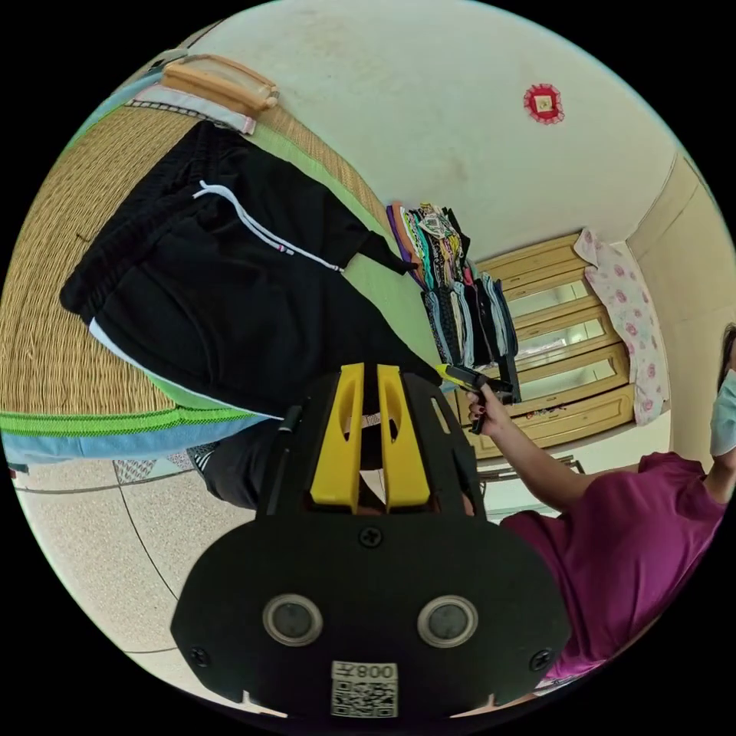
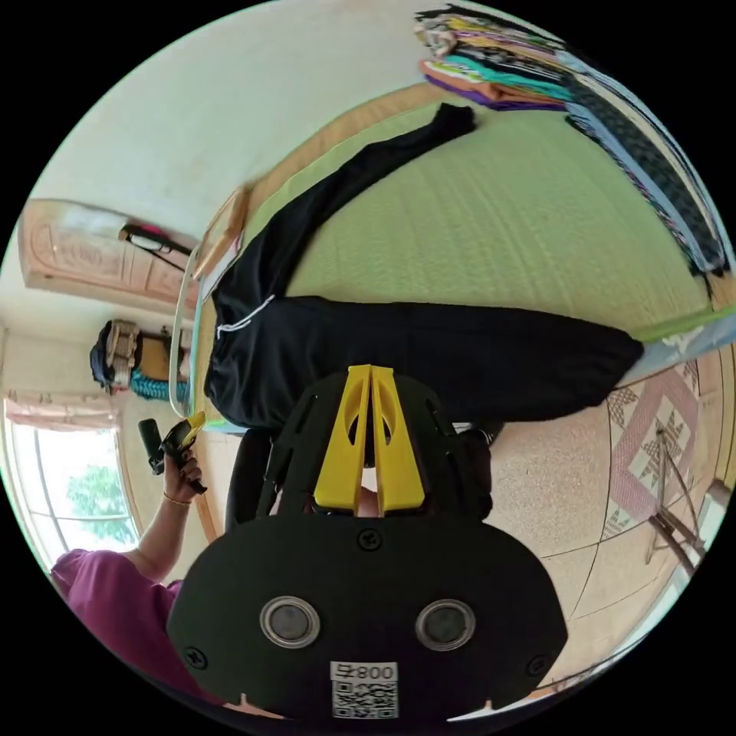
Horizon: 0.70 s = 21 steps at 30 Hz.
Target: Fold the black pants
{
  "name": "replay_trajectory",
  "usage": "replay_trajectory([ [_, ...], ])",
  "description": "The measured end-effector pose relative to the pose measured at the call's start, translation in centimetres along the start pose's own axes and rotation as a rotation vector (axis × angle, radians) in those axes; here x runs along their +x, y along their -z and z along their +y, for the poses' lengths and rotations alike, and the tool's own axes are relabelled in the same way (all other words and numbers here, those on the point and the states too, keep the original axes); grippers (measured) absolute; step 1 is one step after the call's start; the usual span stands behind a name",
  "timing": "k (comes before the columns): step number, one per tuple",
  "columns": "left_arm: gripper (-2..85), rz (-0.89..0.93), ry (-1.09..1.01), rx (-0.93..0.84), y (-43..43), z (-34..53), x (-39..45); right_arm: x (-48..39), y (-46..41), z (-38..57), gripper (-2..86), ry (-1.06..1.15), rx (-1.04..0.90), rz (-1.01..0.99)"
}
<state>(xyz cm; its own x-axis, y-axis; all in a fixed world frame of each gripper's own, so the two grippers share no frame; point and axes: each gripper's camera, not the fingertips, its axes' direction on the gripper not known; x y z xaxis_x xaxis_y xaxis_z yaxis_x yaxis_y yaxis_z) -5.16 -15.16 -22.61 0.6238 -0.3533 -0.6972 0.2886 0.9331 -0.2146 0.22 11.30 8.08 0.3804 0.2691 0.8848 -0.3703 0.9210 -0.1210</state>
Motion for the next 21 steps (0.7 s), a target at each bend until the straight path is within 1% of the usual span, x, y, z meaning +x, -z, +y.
replay_trajectory([
  [2,2.8,-0.025,0.006,-0.027,-0.3,-1.4,-1.0,6.6,1.5,2.0,-0.1,-0.119,0.077,0.043],
  [5,2.6,-0.085,0.029,-0.050,-0.9,-4.2,-2.3,12.2,1.1,2.5,-0.1,-0.202,0.115,0.083],
  [7,2.4,-0.114,0.043,-0.051,-1.5,-6.7,-3.1,14.4,-0.1,2.0,-0.1,-0.219,0.123,0.109],
  [12,1.6,-0.205,0.071,-0.085,-3.8,-11.5,-5.0,17.2,-5.3,0.2,-0.3,-0.174,0.092,0.190],
  [14,1.2,-0.230,0.094,-0.104,-4.8,-13.0,-6.1,17.8,-6.6,0.0,-0.3,-0.126,0.115,0.217],
  [18,0.5,-0.259,0.155,-0.105,-6.1,-15.8,-8.5,19.5,-8.2,-0.8,-0.4,-0.071,0.124,0.219],
  [21,0.4,-0.266,0.172,-0.088,-6.6,-17.7,-9.4,21.5,-9.3,-3.1,-0.3,-0.064,0.126,0.205],
])
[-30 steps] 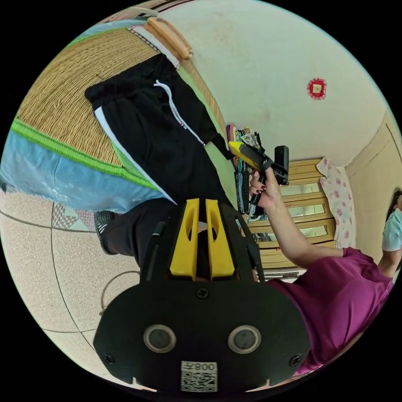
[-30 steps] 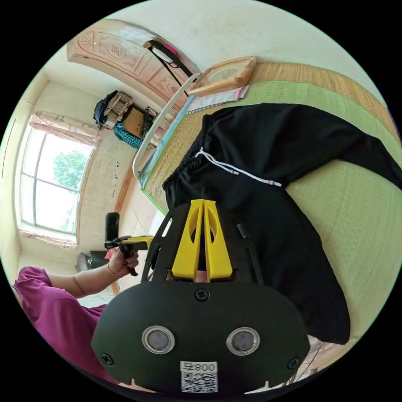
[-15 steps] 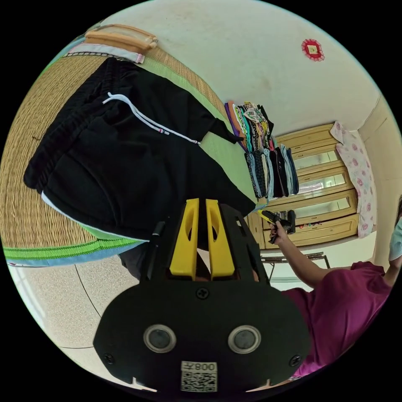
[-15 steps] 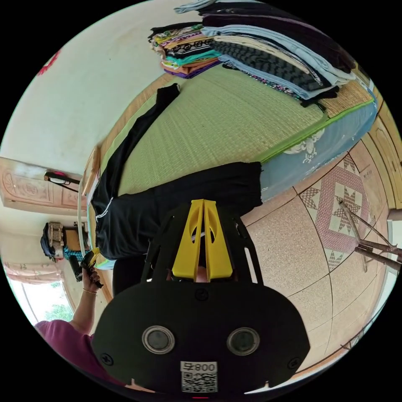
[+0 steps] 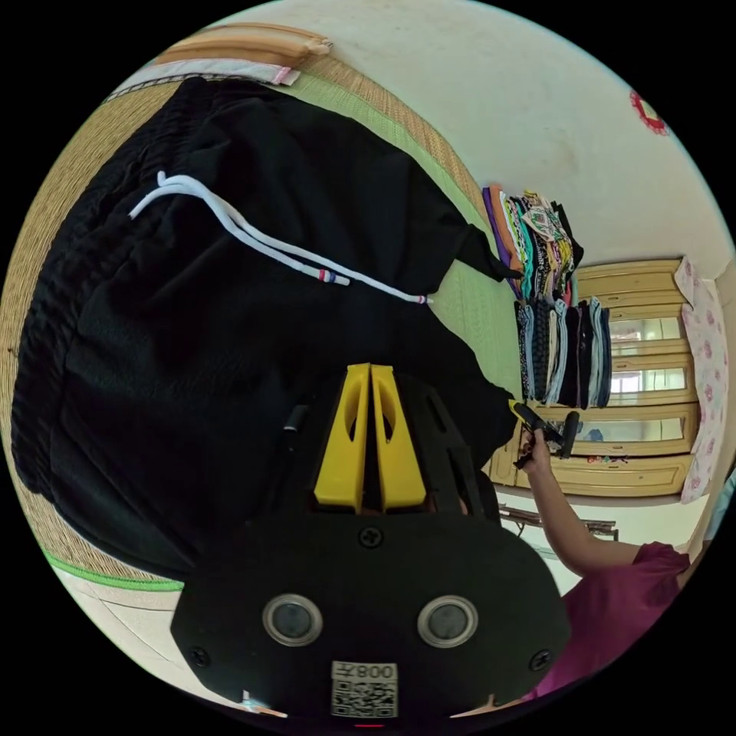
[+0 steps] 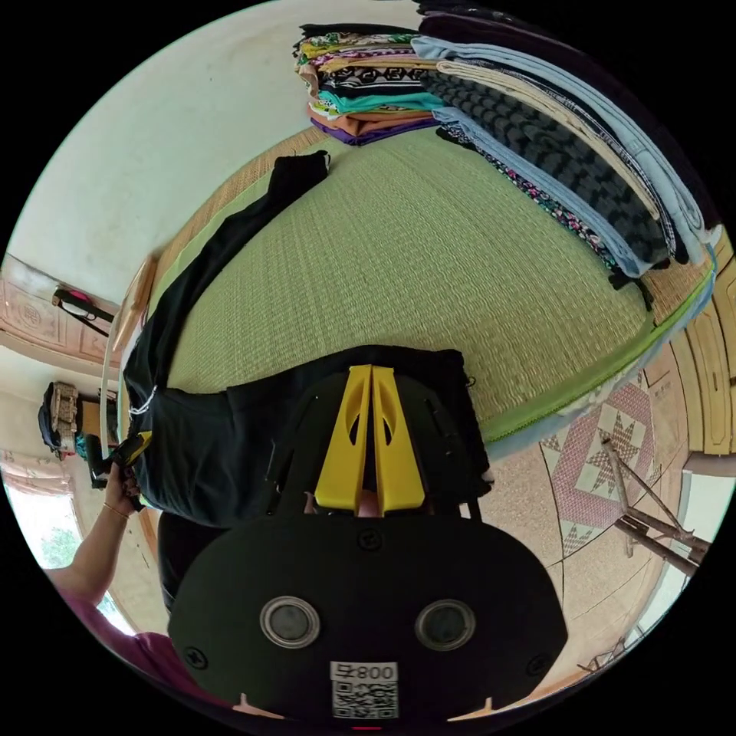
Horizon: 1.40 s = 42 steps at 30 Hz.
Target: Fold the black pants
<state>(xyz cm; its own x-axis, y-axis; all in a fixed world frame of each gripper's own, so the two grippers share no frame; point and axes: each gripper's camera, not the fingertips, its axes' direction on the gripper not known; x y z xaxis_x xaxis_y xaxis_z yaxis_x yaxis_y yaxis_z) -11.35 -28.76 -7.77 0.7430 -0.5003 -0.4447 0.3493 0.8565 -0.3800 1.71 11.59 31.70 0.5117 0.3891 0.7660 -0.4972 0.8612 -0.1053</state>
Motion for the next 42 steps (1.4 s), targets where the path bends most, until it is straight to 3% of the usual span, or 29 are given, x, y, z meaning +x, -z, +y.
replay_trajectory([
  [5,0.8,0.040,-0.001,0.030,-0.2,-2.9,0.3,1.4,-3.4,-6.3,-0.1,0.049,-0.070,0.028],
  [9,2.8,0.134,-0.125,0.075,0.6,-4.3,2.9,1.7,-2.0,-6.9,0.2,0.098,0.030,0.035],
  [14,6.4,0.035,-0.275,0.045,-0.9,-7.7,5.8,2.7,-2.9,-10.5,5.5,0.129,0.129,-0.203],
  [25,5.8,-0.270,-0.475,-0.079,-8.2,-15.3,11.1,3.5,-11.9,-18.6,6.9,-0.005,0.081,-0.227],
  [30,1.2,-0.268,-0.475,-0.078,-8.3,-16.0,11.5,6.3,-13.0,-19.6,3.8,-0.028,0.036,-0.252],
  [38,0.8,-0.204,-0.521,-0.052,-6.8,-15.3,12.6,14.8,-7.9,-17.1,2.5,-0.002,0.072,-0.376],
  [42,1.1,-0.270,-0.517,-0.144,-8.5,-15.3,12.0,19.3,-8.8,-15.2,2.3,-0.072,0.022,-0.358],
])
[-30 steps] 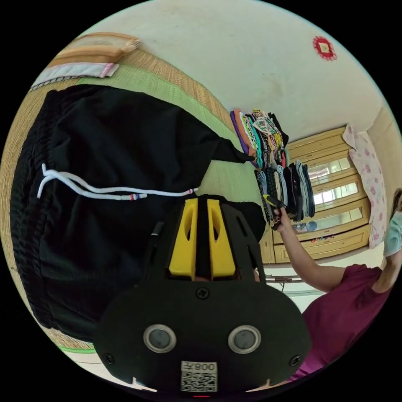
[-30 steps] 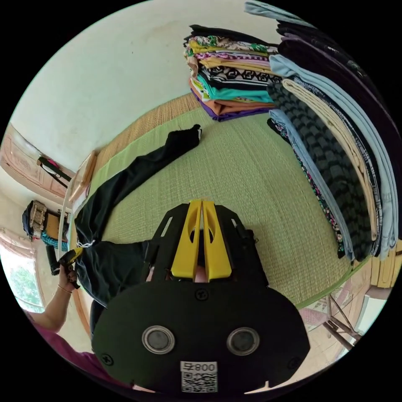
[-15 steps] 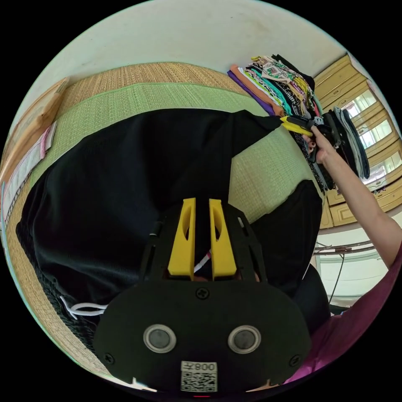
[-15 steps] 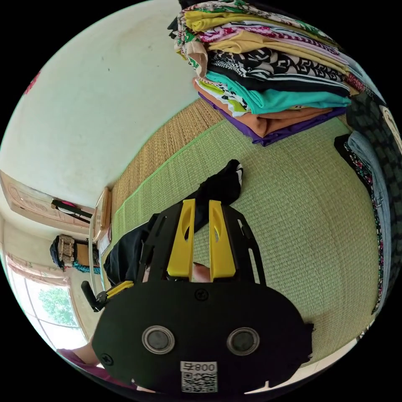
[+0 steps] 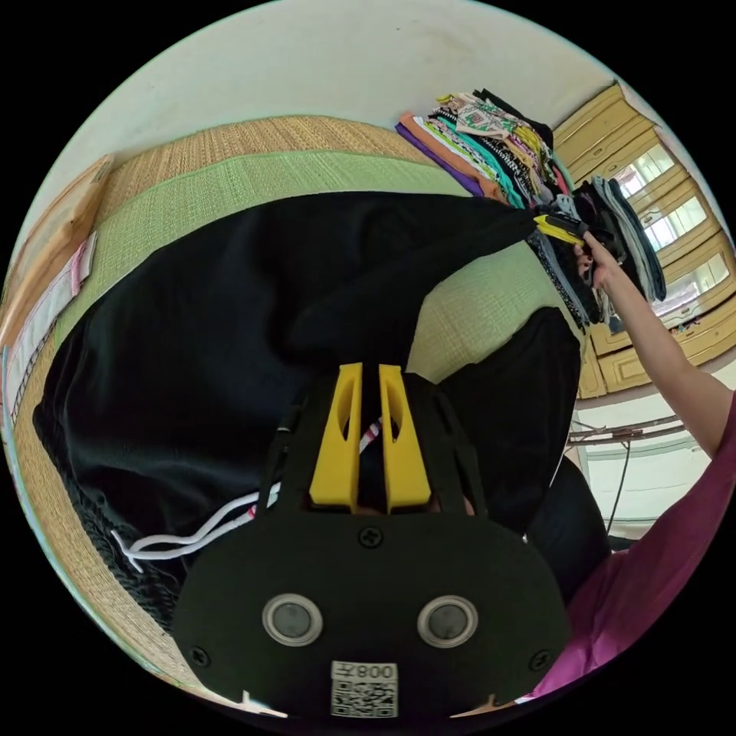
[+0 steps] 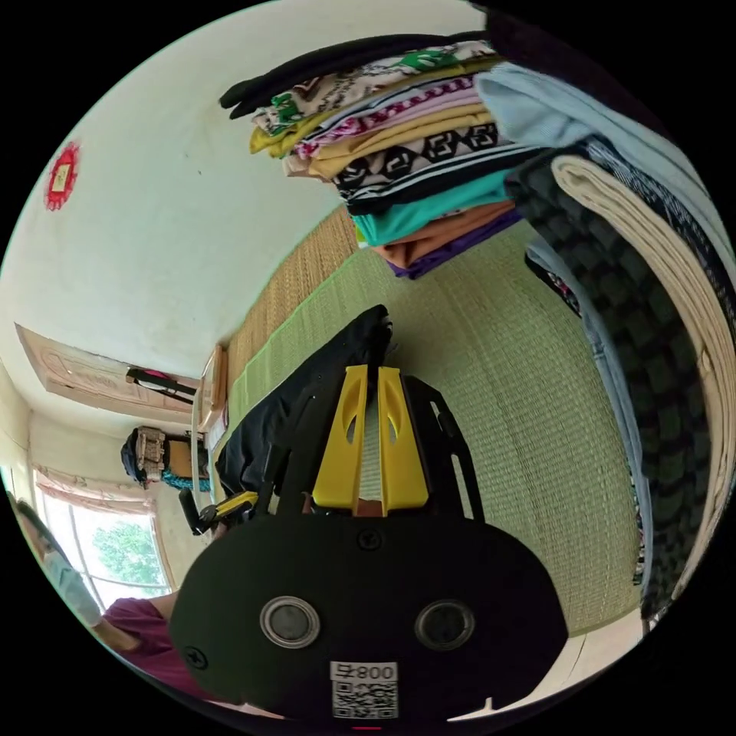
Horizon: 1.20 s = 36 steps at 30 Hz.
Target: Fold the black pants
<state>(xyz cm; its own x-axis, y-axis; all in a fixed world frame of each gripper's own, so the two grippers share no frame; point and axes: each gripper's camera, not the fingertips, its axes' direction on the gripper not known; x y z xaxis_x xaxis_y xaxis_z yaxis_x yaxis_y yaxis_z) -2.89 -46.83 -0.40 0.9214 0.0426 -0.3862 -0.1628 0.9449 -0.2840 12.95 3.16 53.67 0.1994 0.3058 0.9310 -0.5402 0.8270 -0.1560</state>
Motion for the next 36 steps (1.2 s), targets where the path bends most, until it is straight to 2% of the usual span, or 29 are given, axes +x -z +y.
replay_trajectory([
  [2,0.9,0.051,0.007,-0.022,0.1,0.2,-0.3,2.2,0.1,0.9,2.3,-0.047,-0.002,-0.043],
  [5,0.7,0.078,0.006,-0.057,0.5,1.0,-0.6,3.4,-0.1,1.4,2.2,-0.050,-0.044,0.031],
  [9,0.7,0.124,0.007,-0.071,0.9,2.1,-0.9,6.6,-1.1,2.5,1.9,-0.141,-0.069,0.034],
  [15,1.0,0.111,0.012,0.057,4.6,2.9,-1.5,8.6,-0.1,5.2,0.4,-0.246,0.042,0.045],
  [17,1.1,0.066,0.048,0.120,6.3,3.3,-2.7,5.4,0.4,5.9,0.2,-0.133,0.095,0.024],
  [21,1.9,-0.079,0.282,0.219,8.6,5.0,-7.9,-3.1,-2.3,6.9,0.0,0.113,0.083,0.032],
  [24,2.3,-0.231,0.436,0.207,8.9,6.1,-11.3,-8.9,-8.6,8.0,-0.1,0.264,-0.064,0.119],
  [25,2.3,-0.233,0.486,0.178,8.6,6.6,-12.8,-10.1,-11.4,8.5,-0.1,0.285,-0.126,0.182],
  [26,2.3,-0.198,0.491,0.211,8.8,6.9,-13.3,-10.5,-13.8,8.8,-0.2,0.270,-0.183,0.256],
  [28,1.9,-0.152,0.529,0.214,9.3,7.2,-14.6,-11.2,-13.5,9.3,-0.2,0.256,-0.099,0.203],
  [33,0.4,-0.213,0.451,0.258,11.2,7.4,-14.1,-15.1,-13.2,11.5,0.0,0.308,-0.067,0.208],
  [36,0.2,-0.231,0.494,0.242,10.9,7.6,-15.6,-19.6,-14.2,13.8,0.0,0.399,-0.069,0.138],
])
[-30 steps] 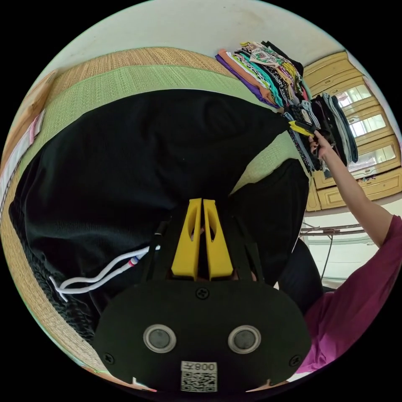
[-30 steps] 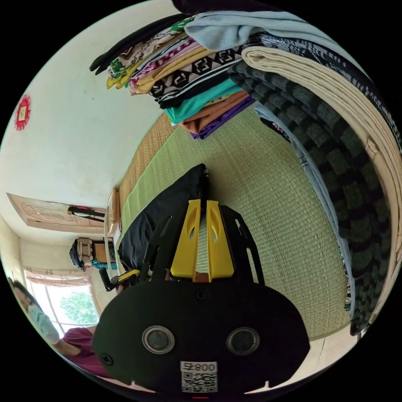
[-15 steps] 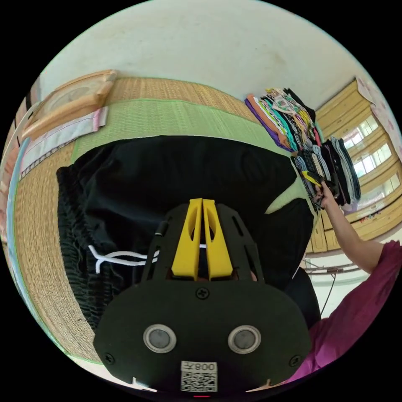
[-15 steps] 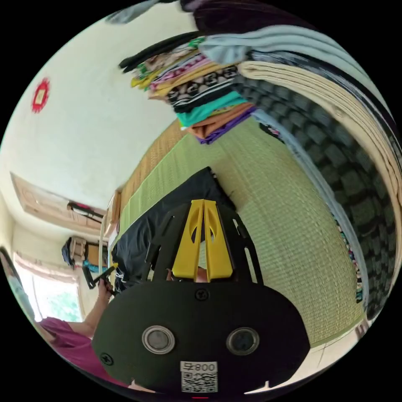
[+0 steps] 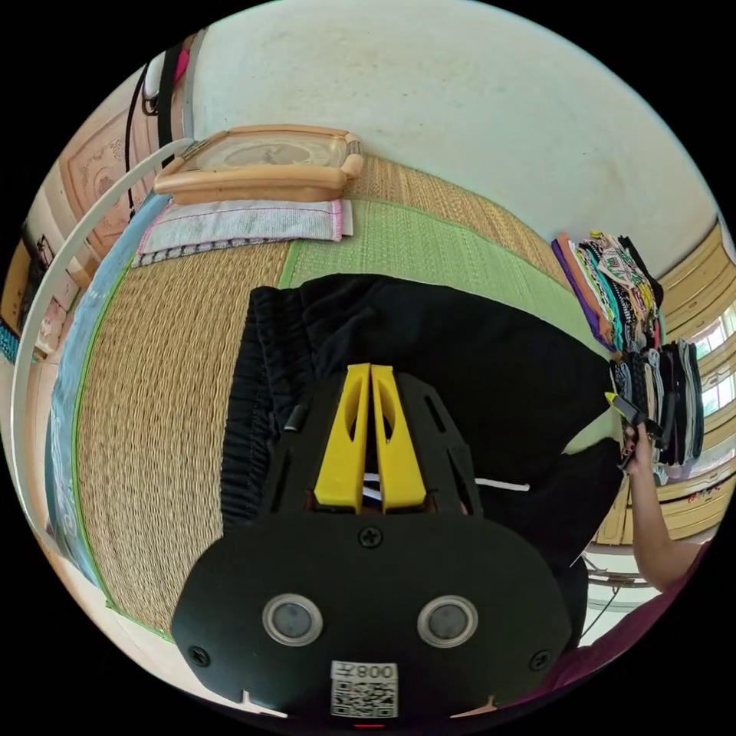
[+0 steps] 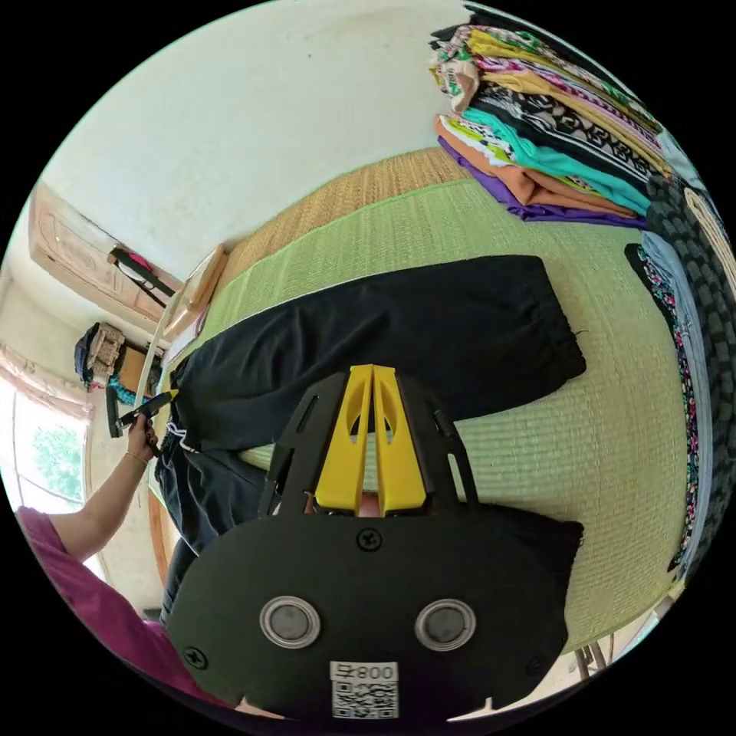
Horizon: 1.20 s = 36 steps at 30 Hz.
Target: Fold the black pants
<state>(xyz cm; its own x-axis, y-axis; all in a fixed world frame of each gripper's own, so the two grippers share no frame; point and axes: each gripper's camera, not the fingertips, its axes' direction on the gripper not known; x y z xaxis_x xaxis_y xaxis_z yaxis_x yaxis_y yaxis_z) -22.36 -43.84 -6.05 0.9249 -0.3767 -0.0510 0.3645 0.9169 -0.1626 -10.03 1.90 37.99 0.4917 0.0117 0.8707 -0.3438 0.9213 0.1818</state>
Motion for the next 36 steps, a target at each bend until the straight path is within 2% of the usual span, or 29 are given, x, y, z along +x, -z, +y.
replay_trajectory([
  [2,0.2,0.020,0.010,-0.050,-1.3,-0.3,-0.9,-4.7,-2.5,-0.4,0.0,0.096,-0.069,0.017],
  [5,0.2,0.077,0.063,-0.016,-1.1,-0.2,-1.3,-8.8,-5.6,-1.0,0.1,0.138,-0.149,0.028],
  [8,0.1,0.091,0.046,0.059,0.3,0.7,-1.1,-12.9,-6.2,-0.8,0.1,0.203,-0.132,-0.057],
  [12,0.1,-0.037,0.063,0.017,-0.4,1.9,-2.2,-18.8,-8.0,0.3,0.1,0.299,-0.185,-0.129],
  [16,0.1,-0.053,0.033,-0.008,-1.7,2.6,-2.1,-24.0,-12.2,1.8,0.0,0.372,-0.309,-0.105],
  [20,0.2,-0.128,-0.016,-0.034,-2.5,2.8,-0.7,-26.6,-12.6,2.3,0.1,0.366,-0.300,-0.086],
  [23,0.5,-0.070,-0.002,-0.009,-2.2,3.5,0.1,-27.5,-11.7,2.2,0.1,0.353,-0.307,-0.095],
  [27,1.9,0.143,-0.144,0.028,-2.4,5.4,5.4,-26.5,-8.4,2.6,0.2,0.307,-0.229,-0.089],
  [31,4.7,0.296,-0.359,-0.073,-6.8,7.0,14.2,-21.8,-4.2,3.0,0.2,0.193,-0.163,-0.020],
  [36,5.8,0.326,-0.526,-0.144,-13.1,6.3,23.6,-15.2,0.7,2.2,0.4,0.059,-0.079,0.049],
])
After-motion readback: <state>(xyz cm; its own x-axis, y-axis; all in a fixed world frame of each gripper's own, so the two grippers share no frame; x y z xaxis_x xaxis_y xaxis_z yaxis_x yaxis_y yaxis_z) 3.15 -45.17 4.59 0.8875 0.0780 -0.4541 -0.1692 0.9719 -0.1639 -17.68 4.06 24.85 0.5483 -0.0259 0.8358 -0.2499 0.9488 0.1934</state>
